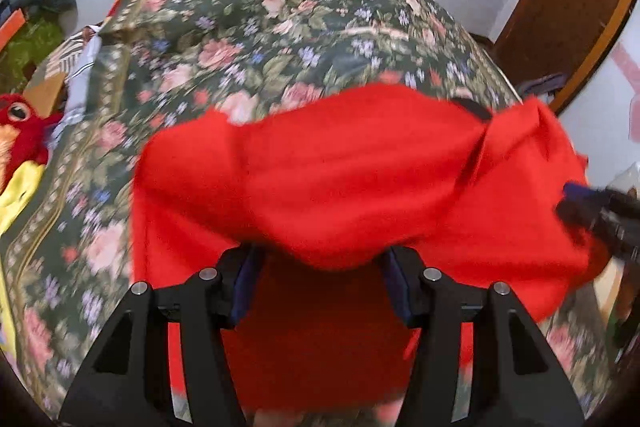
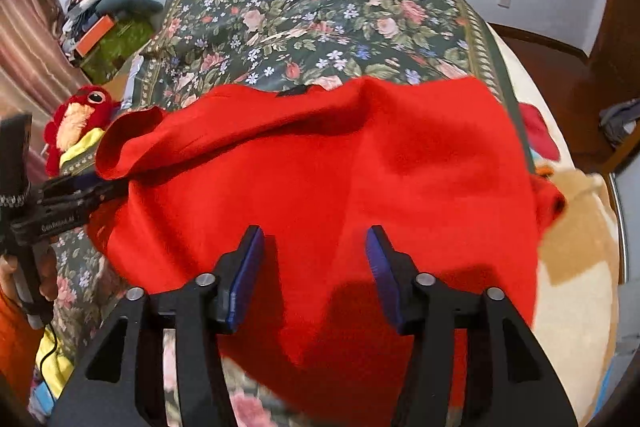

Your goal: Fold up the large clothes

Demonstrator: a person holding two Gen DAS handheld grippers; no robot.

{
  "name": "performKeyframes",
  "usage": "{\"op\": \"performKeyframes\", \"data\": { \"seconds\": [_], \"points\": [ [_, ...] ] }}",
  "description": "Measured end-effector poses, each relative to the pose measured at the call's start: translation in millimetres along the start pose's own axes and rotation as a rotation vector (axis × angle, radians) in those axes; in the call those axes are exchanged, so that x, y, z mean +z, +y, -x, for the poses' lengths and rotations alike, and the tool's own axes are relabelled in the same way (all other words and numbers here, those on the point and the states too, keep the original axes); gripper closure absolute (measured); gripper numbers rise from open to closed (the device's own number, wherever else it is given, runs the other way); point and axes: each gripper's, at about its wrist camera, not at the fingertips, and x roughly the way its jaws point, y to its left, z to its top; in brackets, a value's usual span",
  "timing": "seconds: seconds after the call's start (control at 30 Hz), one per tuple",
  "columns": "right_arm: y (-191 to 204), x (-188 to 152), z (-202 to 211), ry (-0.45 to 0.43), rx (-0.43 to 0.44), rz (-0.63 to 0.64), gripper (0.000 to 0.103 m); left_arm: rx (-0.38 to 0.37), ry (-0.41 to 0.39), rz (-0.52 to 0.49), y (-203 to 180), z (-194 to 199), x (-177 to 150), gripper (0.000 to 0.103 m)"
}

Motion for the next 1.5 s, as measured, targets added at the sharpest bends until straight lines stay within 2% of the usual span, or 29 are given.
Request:
{"op": "performKeyframes", "data": {
  "seconds": [0.1, 0.23, 0.3, 0.43, 0.5, 0.57, 0.6, 0.63, 0.67, 0.73, 0.77, 0.83, 0.9, 1.0, 1.03, 1.1, 1.17, 1.27, 1.33, 1.37, 1.5],
  "points": [
    [-0.2, 8.5, -8.5, 0.000, 0.003, -0.021, 0.051, 0.047, -0.024, 0.019, 3.0, -18.9, 30.3, 0.048],
    [1.0, 8.2, -13.1, -0.005, 0.032, -0.048, 0.051, 0.065, -0.005, 0.100, 19.0, -41.5, 55.8, 0.048],
    [3.1, 5.4, -13.5, -0.006, 0.033, -0.038, 0.049, 0.041, -0.002, 0.149, 25.1, -44.8, 58.7, 0.048],
    [2.5, -5.3, -11.1, -0.010, -0.003, -0.016, 0.027, -0.006, 0.002, 0.148, 21.5, -39.7, 42.6, 0.045],
    [-1.3, -11.6, -9.3, -0.003, -0.015, -0.012, 0.027, -0.005, 0.014, 0.097, 13.0, -33.6, 27.2, 0.040],
    [-7.2, -20.4, -5.1, 0.010, -0.033, -0.014, 0.027, 0.009, 0.028, 0.024, 2.3, -26.1, 8.6, 0.029],
    [-10.7, -24.0, -2.7, 0.011, -0.037, -0.018, 0.027, 0.016, 0.036, -0.009, -2.2, -23.0, -0.5, 0.018],
    [-15.2, -29.2, 1.4, 0.010, -0.042, -0.026, 0.027, 0.027, 0.042, -0.052, -7.6, -17.7, -13.2, 0.012],
    [-19.6, -32.9, 5.0, 0.009, -0.042, -0.036, 0.026, 0.037, 0.036, -0.079, -10.3, -12.7, -23.7, 0.010],
    [-30.5, -41.7, 13.9, 0.005, -0.042, -0.070, 0.016, 0.054, 0.025, -0.102, -11.3, -4.9, -39.6, 0.003],
    [-36.2, -46.5, 18.3, 0.005, -0.055, -0.087, 0.016, 0.067, 0.024, -0.098, -8.9, -0.2, -50.3, 0.002],
    [-45.9, -54.6, 24.9, 0.003, -0.071, -0.108, 0.016, 0.055, 0.040, -0.059, 0.4, 3.3, -63.5, 0.002],
    [-58.9, -63.9, 32.2, 0.010, -0.071, -0.151, 0.016, 0.000, 0.050, 0.027, 15.6, 7.1, -74.8, 0.002],
    [-76.5, -79.9, 39.9, 0.033, -0.167, -0.188, 0.016, -0.086, 0.070, 0.182, 40.7, 12.7, -86.0, 0.002],
    [-83.9, -87.2, 42.5, 0.042, -0.164, -0.209, 0.016, -0.080, 0.074, 0.210, 44.6, 14.1, -89.4, 0.002],
    [-95.2, -98.6, 46.2, 0.068, -0.178, -0.250, 0.016, -0.017, 0.071, 0.235, 55.6, 19.7, -97.3, 0.002],
    [-106.7, -109.9, 53.7, 0.075, -0.179, -0.290, 0.016, -0.016, 0.073, 0.246, 63.4, 27.4, -105.4, 0.002],
    [-115.4, -116.9, 67.8, 0.063, -0.178, -0.336, 0.016, 0.114, 0.070, 0.231, 71.3, 41.7, -114.9, 0.002],
    [-115.7, -115.1, 77.4, 0.044, -0.193, -0.337, 0.016, 0.170, 0.069, 0.225, 78.8, 49.4, -119.5, 0.002],
    [-114.7, -113.3, 80.1, 0.035, -0.198, -0.332, 0.016, 0.182, 0.063, 0.246, 85.0, 55.4, -122.5, 0.002],
    [-102.6, -103.1, 95.1, -0.016, -0.193, -0.307, 0.016, 0.142, 0.003, 0.340, 107.1, 84.4, -133.5, 0.002]
  ]
}}
